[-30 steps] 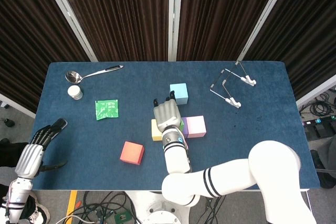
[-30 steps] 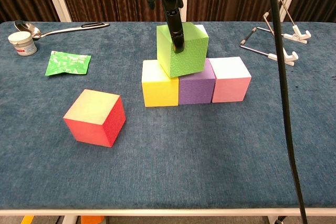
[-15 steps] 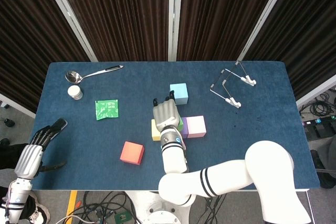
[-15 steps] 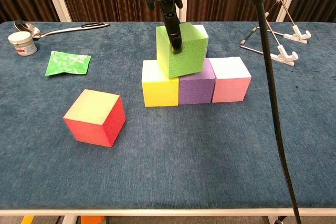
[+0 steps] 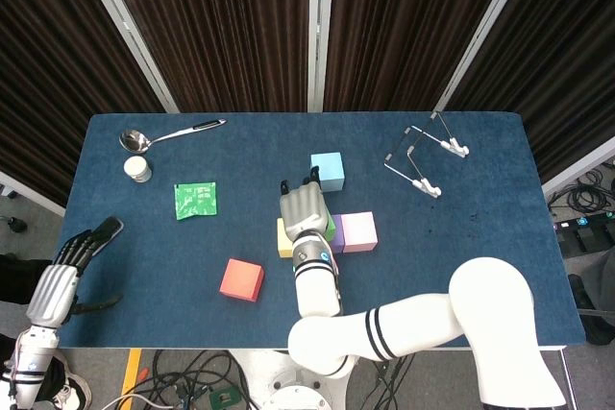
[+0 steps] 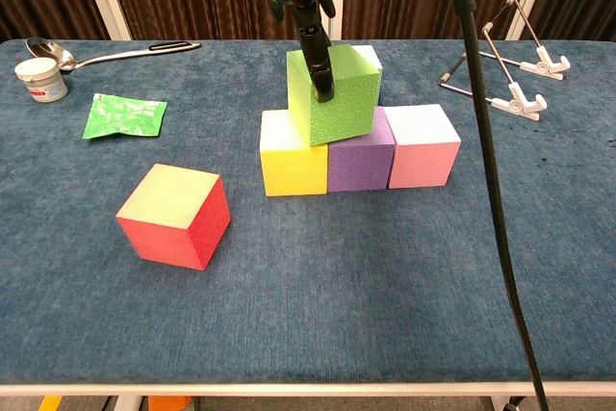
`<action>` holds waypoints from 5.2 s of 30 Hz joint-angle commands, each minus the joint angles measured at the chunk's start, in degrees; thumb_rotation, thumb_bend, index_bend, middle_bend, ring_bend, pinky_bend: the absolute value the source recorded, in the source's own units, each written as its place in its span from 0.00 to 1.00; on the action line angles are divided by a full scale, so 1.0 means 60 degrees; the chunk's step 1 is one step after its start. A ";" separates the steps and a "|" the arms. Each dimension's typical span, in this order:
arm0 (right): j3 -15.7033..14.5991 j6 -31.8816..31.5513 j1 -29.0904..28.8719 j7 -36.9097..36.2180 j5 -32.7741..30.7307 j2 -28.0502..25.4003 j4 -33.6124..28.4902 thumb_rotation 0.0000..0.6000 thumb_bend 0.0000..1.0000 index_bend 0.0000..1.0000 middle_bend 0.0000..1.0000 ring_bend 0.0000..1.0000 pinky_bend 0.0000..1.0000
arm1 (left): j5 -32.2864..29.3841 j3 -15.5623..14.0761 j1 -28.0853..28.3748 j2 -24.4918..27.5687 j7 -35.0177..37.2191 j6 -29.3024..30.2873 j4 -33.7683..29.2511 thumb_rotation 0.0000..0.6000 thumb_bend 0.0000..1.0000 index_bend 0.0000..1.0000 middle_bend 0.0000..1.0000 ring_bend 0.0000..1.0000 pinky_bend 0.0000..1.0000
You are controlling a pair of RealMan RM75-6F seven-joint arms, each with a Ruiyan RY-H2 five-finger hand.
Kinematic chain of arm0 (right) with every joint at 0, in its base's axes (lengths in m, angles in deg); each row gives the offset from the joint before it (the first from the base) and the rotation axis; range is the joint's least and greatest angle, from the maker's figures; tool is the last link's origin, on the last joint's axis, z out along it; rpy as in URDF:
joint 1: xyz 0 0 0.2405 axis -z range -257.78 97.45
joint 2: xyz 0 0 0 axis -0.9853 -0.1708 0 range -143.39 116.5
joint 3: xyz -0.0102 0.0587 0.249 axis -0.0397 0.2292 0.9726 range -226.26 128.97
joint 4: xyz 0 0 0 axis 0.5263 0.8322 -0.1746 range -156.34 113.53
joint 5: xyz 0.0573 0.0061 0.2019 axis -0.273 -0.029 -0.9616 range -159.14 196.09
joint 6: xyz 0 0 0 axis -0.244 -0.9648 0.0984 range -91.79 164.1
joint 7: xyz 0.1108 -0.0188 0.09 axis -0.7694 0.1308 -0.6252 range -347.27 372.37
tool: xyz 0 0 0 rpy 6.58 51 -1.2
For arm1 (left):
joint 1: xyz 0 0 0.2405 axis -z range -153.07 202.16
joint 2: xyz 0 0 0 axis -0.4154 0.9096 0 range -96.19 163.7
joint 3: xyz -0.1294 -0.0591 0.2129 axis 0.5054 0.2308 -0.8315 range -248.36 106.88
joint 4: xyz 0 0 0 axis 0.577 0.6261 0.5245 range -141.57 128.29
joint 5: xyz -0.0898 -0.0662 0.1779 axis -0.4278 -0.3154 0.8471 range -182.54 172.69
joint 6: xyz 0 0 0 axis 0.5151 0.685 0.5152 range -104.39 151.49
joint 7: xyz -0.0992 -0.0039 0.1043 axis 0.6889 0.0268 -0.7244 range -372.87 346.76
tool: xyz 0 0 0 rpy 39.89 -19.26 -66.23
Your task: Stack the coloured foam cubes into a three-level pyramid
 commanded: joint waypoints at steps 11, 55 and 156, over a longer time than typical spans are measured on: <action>0.0268 0.0100 0.0234 0.0326 -0.0021 0.0025 -0.0018 1.00 0.02 0.00 0.41 0.10 0.00 | -0.0011 -0.0005 -0.0007 -0.0001 0.0026 -0.0020 0.0021 1.00 0.00 0.15 0.09 0.00 0.08; 0.0872 0.9533 0.7911 -0.9868 1.0340 -0.2281 0.0620 1.00 0.00 0.00 0.04 0.00 0.00 | -0.0111 -0.0018 0.0177 -0.0011 -0.0606 -0.0528 -0.0372 1.00 0.00 0.15 0.09 0.00 0.08; -0.3875 0.4053 0.2902 -0.6610 0.5255 -0.5327 -0.2568 1.00 0.11 0.00 0.62 0.11 0.00 | -0.0004 0.0143 0.0391 0.0006 -0.0722 -0.0384 -0.0815 1.00 0.00 0.15 0.09 0.00 0.08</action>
